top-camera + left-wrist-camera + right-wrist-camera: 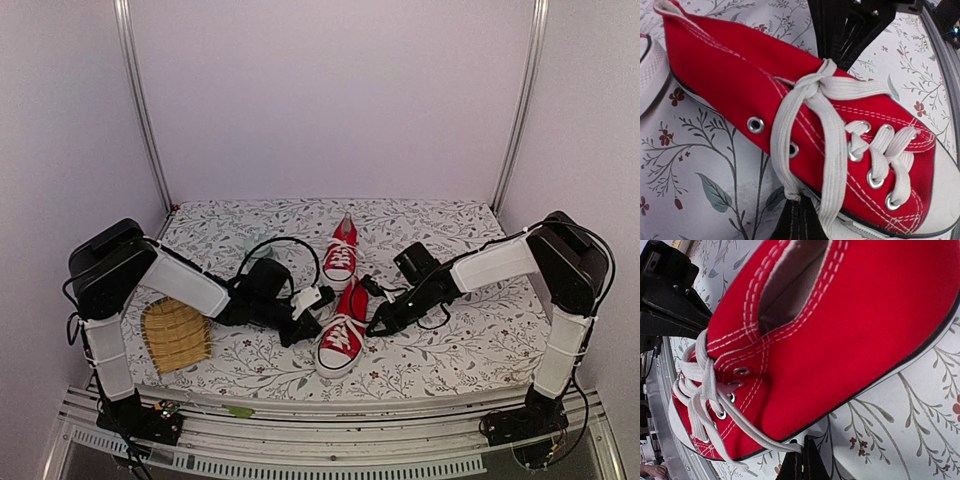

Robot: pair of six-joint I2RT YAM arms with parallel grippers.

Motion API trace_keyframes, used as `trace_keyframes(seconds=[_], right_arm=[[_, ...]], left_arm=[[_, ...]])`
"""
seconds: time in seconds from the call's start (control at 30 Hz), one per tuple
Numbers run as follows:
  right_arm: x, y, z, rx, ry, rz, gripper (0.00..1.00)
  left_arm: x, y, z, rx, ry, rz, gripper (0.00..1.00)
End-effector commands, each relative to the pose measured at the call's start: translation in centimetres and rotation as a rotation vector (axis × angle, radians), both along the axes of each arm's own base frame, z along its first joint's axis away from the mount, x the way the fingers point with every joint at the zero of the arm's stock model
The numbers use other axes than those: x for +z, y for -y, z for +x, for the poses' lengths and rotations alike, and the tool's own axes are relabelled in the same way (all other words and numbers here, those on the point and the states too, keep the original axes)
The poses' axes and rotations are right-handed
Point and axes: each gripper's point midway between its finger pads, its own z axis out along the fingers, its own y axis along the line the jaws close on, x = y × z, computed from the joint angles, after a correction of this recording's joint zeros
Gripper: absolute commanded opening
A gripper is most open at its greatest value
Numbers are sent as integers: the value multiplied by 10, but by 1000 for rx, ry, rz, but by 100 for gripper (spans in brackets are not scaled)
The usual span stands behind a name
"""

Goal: Tie the shoes
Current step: Adjust the shoe at the center of the board, then reset both arms

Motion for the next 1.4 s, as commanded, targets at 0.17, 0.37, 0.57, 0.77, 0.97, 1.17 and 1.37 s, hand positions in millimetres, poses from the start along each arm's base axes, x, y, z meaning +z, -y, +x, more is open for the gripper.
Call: trace_keyframes(seconds=[0.17, 0.37, 0.57, 0.77, 0.97, 1.17, 1.37], right_arm=[[-5, 7, 17, -19, -3, -46, 1], [0, 1, 22, -16, 4, -21, 1], [6, 5, 20, -29, 11, -26, 1], [4, 22, 9, -71, -21, -48, 1], [-5, 24, 3, -67, -34, -40, 1], [-7, 25, 6, -64, -30, -49, 1], [21, 14, 16, -24, 55, 28, 16]], left_arm=[[4, 7, -32, -141, -53, -16, 0], [2, 21, -34, -180, -59, -5, 0], [10, 17, -31, -151, -44, -19, 0], [7, -21, 3, 65, -54, -13, 0], [-6, -29, 2, 109, -103, -3, 0], [-10, -38, 9, 149, -71, 27, 0], [37, -18, 14, 104, 68, -91, 17]])
